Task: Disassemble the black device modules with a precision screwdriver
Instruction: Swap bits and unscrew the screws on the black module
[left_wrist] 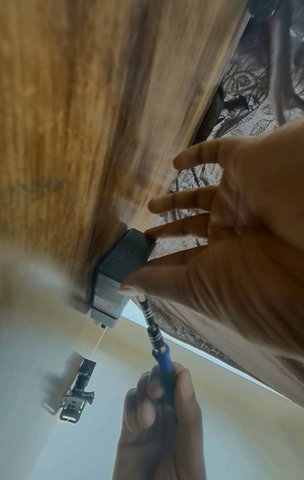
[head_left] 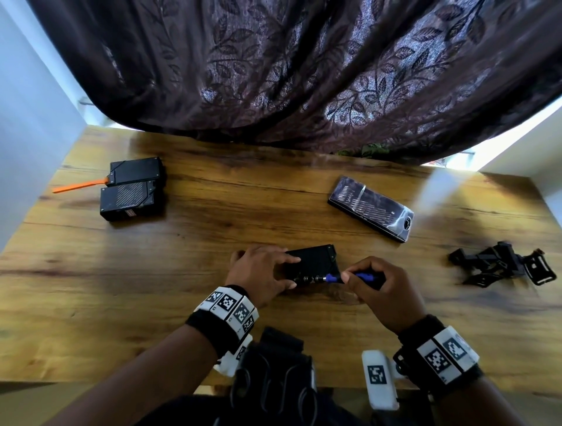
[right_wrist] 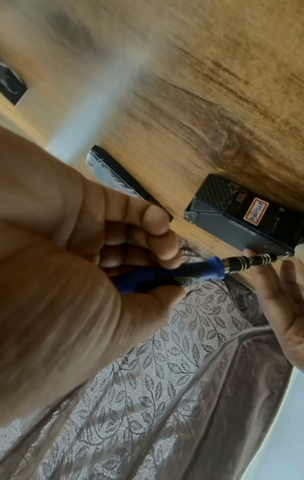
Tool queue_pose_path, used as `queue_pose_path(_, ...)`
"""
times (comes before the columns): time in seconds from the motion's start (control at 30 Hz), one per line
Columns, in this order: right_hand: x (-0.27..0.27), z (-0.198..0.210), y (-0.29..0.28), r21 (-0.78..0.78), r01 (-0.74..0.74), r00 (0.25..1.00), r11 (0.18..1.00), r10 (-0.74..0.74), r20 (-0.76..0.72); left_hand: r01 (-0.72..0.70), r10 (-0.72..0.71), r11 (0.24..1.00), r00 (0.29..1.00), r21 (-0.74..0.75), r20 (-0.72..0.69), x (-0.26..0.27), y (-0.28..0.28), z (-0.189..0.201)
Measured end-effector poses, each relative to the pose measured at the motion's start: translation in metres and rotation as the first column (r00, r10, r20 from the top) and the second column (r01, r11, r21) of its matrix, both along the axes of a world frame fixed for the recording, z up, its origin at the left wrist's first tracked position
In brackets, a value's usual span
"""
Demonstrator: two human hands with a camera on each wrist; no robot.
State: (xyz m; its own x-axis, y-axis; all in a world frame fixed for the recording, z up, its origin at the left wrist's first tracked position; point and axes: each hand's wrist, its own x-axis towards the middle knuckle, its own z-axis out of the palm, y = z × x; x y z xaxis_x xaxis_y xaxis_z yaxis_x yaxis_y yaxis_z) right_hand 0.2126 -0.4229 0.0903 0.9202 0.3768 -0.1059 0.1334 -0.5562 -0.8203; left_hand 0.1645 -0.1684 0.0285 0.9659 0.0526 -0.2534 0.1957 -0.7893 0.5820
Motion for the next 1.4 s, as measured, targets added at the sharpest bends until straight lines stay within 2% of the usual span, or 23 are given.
queue_pose_path(0.27,0.001,0.006,0.004,-0.093,-0.038,0.996,0.995,0.045,0.071,0.003,-0.003,1.000,1.000,0.025,-0.014,0.001,0.000,0.004)
queue_pose_path(0.33,0.003,0.013,0.010,-0.157,-0.108,0.983,0.982,0.129,0.129,-0.003,0.004,1.000,1.000,0.031,-0.014,0.000,-0.001,0.004)
queue_pose_path(0.4,0.009,0.026,0.021,-0.242,-0.233,0.937,0.942,0.285,0.204,-0.006,0.007,0.999,1.000,0.047,-0.010,0.001,-0.002,0.004)
queue_pose_path(0.47,0.017,0.043,0.037,-0.372,-0.365,0.865,0.853,0.459,0.203,-0.005,0.005,0.998,1.000,0.055,-0.006,0.002,-0.002,0.005)
queue_pose_path(0.57,0.021,0.066,0.067,-0.591,-0.478,0.749,0.650,0.653,0.112,-0.008,0.008,0.997,1.000,0.072,-0.005,0.003,-0.003,0.007)
queue_pose_path(0.7,0.005,0.087,0.097,-0.662,-0.592,0.589,0.459,0.807,0.034,-0.029,0.029,0.995,1.000,0.093,0.002,0.003,-0.004,0.011)
queue_pose_path(0.77,-0.002,0.091,0.104,-0.689,-0.611,0.537,0.390,0.844,0.001,-0.039,0.040,0.994,0.999,0.100,-0.006,0.003,-0.003,0.011)
queue_pose_path(0.83,-0.001,0.089,0.107,-0.698,-0.600,0.541,0.391,0.841,0.006,-0.047,0.048,0.993,0.999,0.109,-0.005,0.003,-0.003,0.011)
queue_pose_path(1.0,0.010,0.081,0.108,-0.755,-0.494,0.646,0.430,0.763,0.011,-0.047,0.049,0.995,0.999,0.085,-0.018,0.004,-0.001,0.016)
queue_pose_path(1.13,0.020,0.079,0.108,-0.796,-0.423,0.684,0.433,0.729,0.033,-0.039,0.044,0.995,0.998,0.097,-0.047,0.007,0.001,0.019)
queue_pose_path(1.4,0.028,0.076,0.099,-0.696,-0.502,0.702,0.514,0.712,0.019,-0.033,0.037,0.995,0.999,0.098,-0.038,0.008,-0.001,0.019)
